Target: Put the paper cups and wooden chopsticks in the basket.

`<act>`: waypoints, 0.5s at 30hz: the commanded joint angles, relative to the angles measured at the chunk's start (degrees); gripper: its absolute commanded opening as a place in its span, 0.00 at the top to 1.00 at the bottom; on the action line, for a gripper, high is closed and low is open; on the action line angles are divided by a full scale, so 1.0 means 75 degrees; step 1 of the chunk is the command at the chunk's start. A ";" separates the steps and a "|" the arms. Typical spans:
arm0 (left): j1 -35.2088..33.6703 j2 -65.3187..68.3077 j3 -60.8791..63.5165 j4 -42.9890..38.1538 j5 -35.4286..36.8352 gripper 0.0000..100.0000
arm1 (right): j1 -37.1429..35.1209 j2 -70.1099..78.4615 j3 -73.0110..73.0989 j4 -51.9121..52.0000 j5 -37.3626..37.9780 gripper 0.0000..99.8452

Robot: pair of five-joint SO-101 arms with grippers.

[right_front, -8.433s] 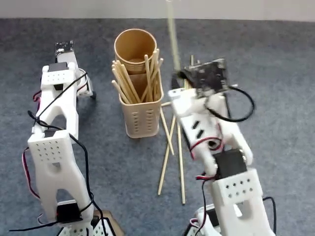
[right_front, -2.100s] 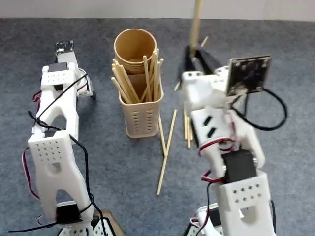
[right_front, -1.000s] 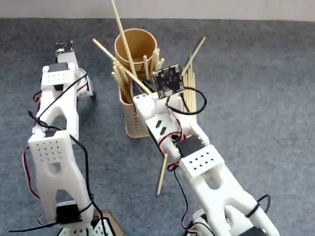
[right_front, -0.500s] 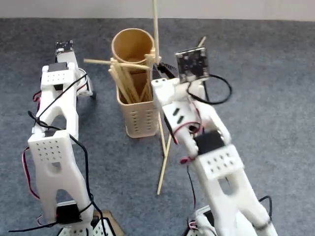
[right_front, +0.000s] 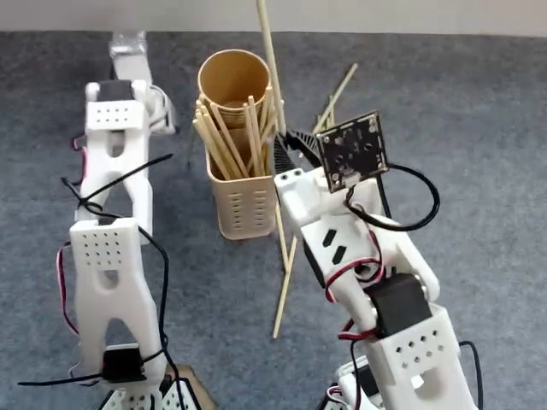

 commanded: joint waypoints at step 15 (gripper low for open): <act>-0.0135 0.0463 -0.0850 0.0141 -0.0023 0.78 | -0.0322 0.3171 0.0498 -0.4050 -0.1524 0.99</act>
